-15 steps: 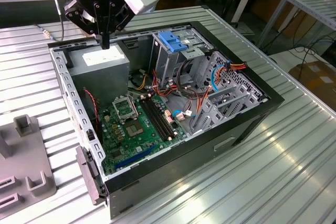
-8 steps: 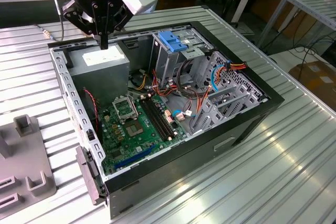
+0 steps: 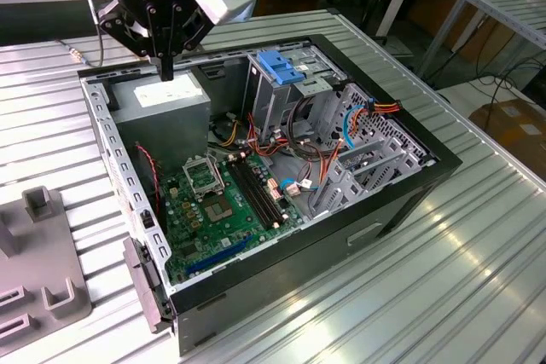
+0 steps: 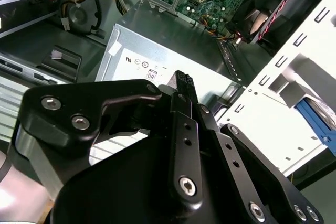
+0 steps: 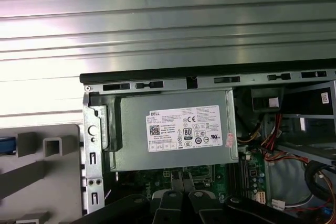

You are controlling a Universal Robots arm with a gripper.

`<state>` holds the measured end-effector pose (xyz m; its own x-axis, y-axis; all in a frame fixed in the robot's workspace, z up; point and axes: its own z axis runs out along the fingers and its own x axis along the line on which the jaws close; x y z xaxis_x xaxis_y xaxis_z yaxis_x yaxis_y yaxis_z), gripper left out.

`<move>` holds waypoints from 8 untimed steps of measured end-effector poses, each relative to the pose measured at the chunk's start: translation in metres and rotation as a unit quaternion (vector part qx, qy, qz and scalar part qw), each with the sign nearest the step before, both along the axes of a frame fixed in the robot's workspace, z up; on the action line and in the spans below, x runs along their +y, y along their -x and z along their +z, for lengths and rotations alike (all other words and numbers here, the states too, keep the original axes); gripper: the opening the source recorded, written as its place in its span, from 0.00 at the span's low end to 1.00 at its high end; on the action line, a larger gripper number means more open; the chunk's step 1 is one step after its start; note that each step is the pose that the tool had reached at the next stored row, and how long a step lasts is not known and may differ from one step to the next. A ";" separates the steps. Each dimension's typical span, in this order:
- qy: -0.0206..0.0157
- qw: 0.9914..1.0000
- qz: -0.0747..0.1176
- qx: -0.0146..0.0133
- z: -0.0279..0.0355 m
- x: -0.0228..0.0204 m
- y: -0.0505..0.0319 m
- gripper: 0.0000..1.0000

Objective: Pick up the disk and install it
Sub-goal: 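Reach for the disk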

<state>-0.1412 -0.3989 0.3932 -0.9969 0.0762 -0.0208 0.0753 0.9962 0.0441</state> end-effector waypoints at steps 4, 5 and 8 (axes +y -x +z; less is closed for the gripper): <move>0.000 1.000 0.000 0.000 0.0000 0.0000 0.0016 0.10; 0.000 1.000 0.000 0.000 0.0000 0.0000 0.0019 0.10; 0.000 1.000 0.000 0.001 0.0000 0.0000 0.0027 0.10</move>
<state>-0.1439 -0.3989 0.3931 -0.9969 0.0762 -0.0195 0.0753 0.9962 0.0440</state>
